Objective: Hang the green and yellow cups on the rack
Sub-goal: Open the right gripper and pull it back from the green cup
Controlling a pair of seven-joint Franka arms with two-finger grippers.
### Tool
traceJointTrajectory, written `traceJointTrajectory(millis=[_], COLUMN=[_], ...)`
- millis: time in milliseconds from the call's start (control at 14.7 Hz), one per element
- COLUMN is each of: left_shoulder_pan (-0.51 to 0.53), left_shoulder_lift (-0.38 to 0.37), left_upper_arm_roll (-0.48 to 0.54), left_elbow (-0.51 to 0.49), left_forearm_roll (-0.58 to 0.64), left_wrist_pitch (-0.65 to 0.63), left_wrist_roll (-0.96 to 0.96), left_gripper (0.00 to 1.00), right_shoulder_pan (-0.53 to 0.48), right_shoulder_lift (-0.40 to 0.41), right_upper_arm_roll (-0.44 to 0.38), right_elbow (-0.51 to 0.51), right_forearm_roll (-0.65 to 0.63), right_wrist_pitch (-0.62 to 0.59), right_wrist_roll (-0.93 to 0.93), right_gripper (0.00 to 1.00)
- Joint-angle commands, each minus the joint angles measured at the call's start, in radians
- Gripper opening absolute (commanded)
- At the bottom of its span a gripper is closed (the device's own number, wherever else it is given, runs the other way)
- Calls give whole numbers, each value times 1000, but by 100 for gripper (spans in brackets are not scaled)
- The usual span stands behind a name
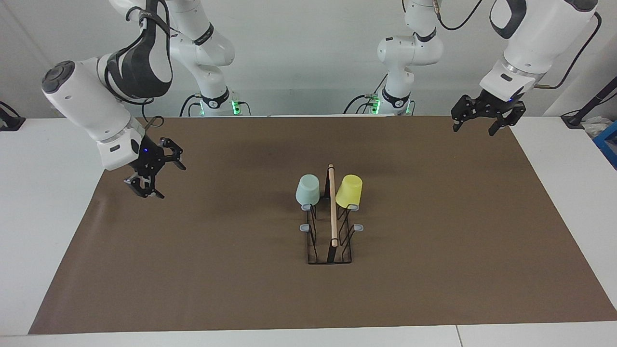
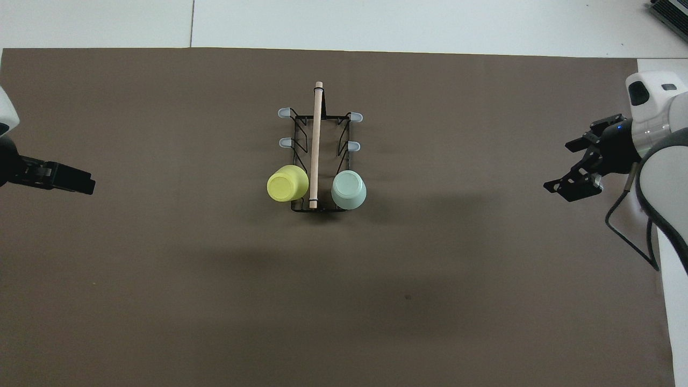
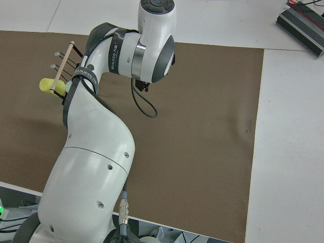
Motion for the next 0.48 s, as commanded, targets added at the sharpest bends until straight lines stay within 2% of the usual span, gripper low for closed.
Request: traceJointTrajectory(millis=[0, 272, 408], left_shoulder_pan=[2, 2, 2], left_shoulder_lift=[-12, -12, -12], left_upper_arm_roll=[-1, -1, -1], left_elbow=[-16, -16, -16], left_forearm_roll=[16, 16, 16], left_wrist_pitch=[2, 2, 2], left_wrist_roll=[-10, -10, -10], left_gripper=[100, 100, 100], right_shoulder_pan=[0, 20, 25], right_shoulder_lift=[-24, -33, -47], right_upper_arm_roll=[14, 14, 5], right_elbow=[50, 104, 101], right_forearm_roll=[-25, -43, -86], right_wrist_pitch=[-101, -205, -210], right_wrist_roll=[176, 348, 371], right_gripper=[100, 100, 100])
